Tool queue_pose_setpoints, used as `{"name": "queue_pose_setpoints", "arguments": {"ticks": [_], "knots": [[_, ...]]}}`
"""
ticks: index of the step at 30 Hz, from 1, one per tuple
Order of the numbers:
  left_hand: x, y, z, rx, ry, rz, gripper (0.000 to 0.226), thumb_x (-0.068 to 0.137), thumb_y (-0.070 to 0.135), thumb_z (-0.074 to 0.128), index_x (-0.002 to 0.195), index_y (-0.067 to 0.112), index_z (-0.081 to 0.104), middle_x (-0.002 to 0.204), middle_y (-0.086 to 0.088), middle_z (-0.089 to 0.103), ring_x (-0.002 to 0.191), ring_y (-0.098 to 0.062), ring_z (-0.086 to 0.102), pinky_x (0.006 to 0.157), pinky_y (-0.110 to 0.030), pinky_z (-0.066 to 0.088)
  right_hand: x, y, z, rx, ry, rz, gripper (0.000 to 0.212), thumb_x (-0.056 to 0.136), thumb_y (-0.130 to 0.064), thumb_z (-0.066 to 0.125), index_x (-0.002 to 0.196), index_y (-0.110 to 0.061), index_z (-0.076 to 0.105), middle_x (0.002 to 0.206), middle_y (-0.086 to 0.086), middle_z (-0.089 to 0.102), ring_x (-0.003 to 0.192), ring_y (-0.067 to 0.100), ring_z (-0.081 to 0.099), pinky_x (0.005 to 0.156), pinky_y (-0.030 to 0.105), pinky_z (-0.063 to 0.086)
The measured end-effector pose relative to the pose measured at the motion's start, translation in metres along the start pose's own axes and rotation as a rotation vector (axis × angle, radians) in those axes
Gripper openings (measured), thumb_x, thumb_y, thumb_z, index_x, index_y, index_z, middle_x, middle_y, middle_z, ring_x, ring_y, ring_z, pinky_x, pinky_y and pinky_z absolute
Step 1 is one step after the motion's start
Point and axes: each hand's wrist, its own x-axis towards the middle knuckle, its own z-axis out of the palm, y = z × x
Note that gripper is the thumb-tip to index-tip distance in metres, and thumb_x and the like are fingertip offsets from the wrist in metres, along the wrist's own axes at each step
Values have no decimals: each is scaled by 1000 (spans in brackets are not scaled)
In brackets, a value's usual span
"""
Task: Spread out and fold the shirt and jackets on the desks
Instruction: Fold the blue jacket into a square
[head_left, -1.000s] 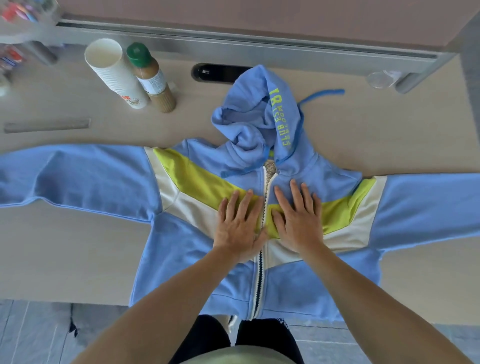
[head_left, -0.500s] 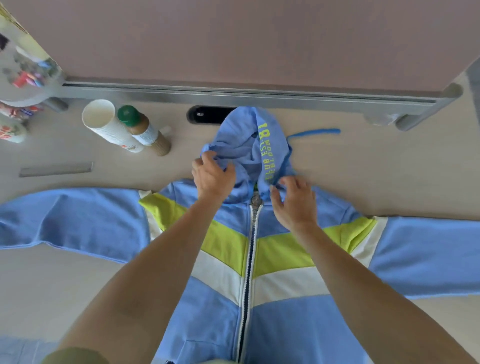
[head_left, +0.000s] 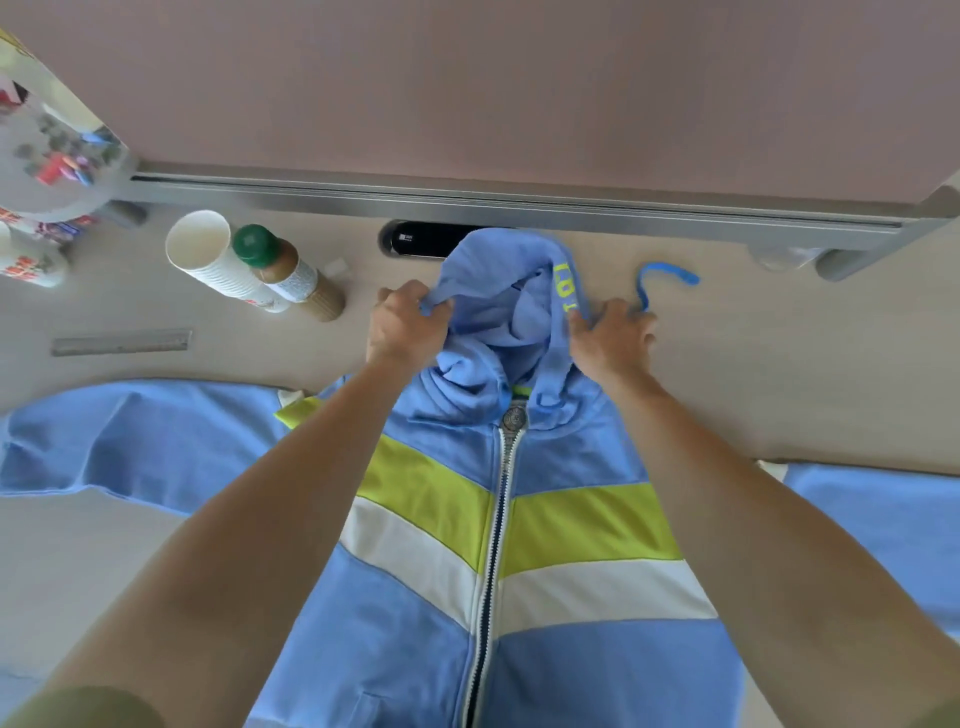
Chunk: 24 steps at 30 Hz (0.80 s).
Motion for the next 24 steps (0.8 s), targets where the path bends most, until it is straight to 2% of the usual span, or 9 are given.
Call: {"name": "queue_pose_setpoints", "arguments": {"ticks": [3,6,10,12,14,16,20,22,24], "knots": [[-20,8,-9,-47,6,65,40,95,45,57,70,13,55,84,-9,55,75,-25,53,69,-28,40,7,9,-14,-16,-75,-116,24,98,-20,48,107,-7,66,116,22,63,115,40,53,89,37,42],[-35,15,-22,-121,-34,85,55,99,46,51,58,12,37,55,-2,40,56,-22,41,54,-31,35,-2,6,-20,-20,-121,-122,10,88,-10,53,87,-13,63,94,12,68,99,33,63,73,31,42],[-43,18,-40,-205,-88,184,21,101,21,45,94,13,64,67,-15,51,55,-31,39,55,-35,36,-13,14,-12,93,-33,-39,15,81,-7,56,95,-8,63,91,13,65,91,32,61,70,31,45],[-43,18,-45,-228,-124,203,38,95,4,41,119,19,66,86,-27,60,54,-37,40,50,-32,37,-18,15,-19,337,81,64,12,78,-13,58,90,-12,61,78,7,59,74,25,58,56,26,42],[-41,22,-45,-196,-150,205,46,87,-4,39,117,18,66,84,-18,63,56,-24,50,49,-25,37,-33,11,-31,599,204,96,16,82,-4,58,94,-15,62,82,3,59,67,15,53,60,24,44],[-38,24,-43,-184,-166,198,41,83,-6,41,108,14,66,80,-5,61,65,-21,54,50,-20,39,-69,7,-35,675,213,-58,24,84,5,56,92,-17,64,84,0,64,68,3,58,67,18,46],[-38,38,-42,-223,-159,271,4,85,2,58,84,6,57,73,-2,50,65,-14,41,58,-26,36,-153,30,-17,249,-113,-500,25,82,0,57,88,-21,68,85,-5,68,74,7,60,71,21,47],[-42,46,-45,-278,-155,342,26,86,14,70,72,15,50,67,6,45,60,-10,38,55,-20,33,-163,52,-7,-116,-236,-672,21,82,-10,57,93,-20,71,96,-5,70,91,15,61,84,32,48],[-48,50,-53,-291,-159,436,27,89,19,71,73,22,49,69,7,49,62,-11,42,57,-17,34,-155,55,-13,-93,-182,-583,18,87,-11,61,99,-17,74,102,-2,71,96,17,63,89,33,49]]}}
